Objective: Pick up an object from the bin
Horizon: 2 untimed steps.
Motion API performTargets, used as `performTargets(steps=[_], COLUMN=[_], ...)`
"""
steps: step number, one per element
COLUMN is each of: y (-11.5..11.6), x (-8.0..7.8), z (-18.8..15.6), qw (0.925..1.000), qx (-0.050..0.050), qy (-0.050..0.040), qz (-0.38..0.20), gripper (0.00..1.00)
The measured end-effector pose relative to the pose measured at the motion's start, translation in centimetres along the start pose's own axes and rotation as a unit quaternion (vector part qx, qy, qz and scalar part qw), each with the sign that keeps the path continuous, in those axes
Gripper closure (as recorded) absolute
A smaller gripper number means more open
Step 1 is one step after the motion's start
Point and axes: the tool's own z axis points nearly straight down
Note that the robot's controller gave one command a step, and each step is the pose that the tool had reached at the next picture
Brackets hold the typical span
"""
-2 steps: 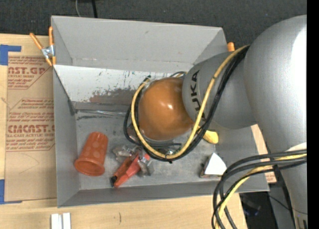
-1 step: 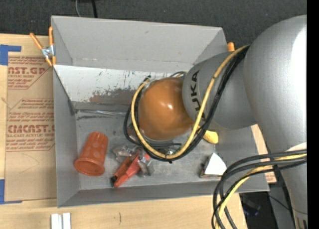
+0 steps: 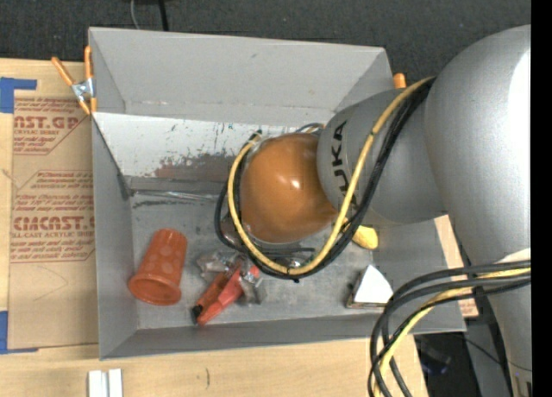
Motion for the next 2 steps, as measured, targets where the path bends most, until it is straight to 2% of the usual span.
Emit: performTargets(steps=[2], y=[0.1], x=[0.1], z=[-2.2], qw=[1.0000], qx=[-0.001], qy=[0.0018], qz=[0.000], gripper=[1.00])
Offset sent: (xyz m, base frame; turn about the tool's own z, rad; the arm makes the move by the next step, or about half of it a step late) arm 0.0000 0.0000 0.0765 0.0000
